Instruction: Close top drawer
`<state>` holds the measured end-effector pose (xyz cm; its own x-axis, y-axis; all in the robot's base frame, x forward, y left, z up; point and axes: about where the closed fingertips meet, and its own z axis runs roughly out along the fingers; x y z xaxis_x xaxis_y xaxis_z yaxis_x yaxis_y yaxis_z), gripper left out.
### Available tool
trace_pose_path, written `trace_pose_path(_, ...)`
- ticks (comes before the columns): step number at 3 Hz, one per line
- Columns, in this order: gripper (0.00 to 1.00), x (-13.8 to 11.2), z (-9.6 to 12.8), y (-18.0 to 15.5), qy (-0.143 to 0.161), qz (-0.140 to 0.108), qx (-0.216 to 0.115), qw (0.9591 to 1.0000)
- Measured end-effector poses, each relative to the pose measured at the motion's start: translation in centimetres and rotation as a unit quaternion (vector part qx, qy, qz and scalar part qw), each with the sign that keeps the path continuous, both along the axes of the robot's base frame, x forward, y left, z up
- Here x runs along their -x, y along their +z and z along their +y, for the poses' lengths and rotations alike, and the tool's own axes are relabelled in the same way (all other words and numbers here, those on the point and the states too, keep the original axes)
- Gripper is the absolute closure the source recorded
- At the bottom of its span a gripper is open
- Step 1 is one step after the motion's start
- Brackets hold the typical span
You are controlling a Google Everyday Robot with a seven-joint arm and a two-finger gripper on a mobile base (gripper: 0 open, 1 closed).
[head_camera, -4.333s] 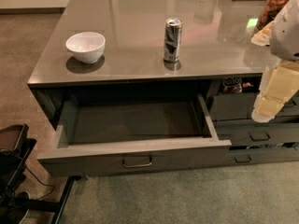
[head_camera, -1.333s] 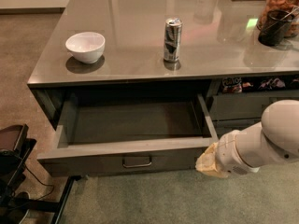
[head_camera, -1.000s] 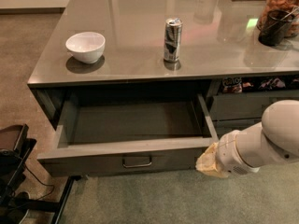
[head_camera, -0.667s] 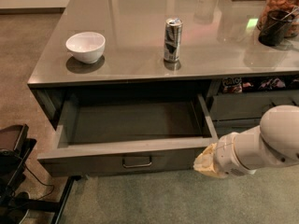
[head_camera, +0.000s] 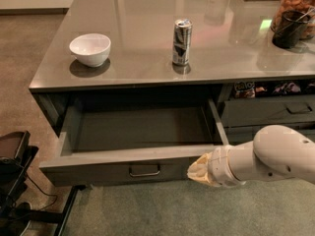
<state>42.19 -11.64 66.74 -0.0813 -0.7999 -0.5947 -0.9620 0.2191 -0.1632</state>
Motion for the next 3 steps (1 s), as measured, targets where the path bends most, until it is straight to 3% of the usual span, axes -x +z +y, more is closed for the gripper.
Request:
trace_pose_path(2,1.00,0.0,-0.2,-1.7,-0.005,-0.017,-0.001,0.9998)
trace_pose_path(3,1.00,-0.3,0.0,-2.8,-0.013,-0.037,-0.010,0.9992)
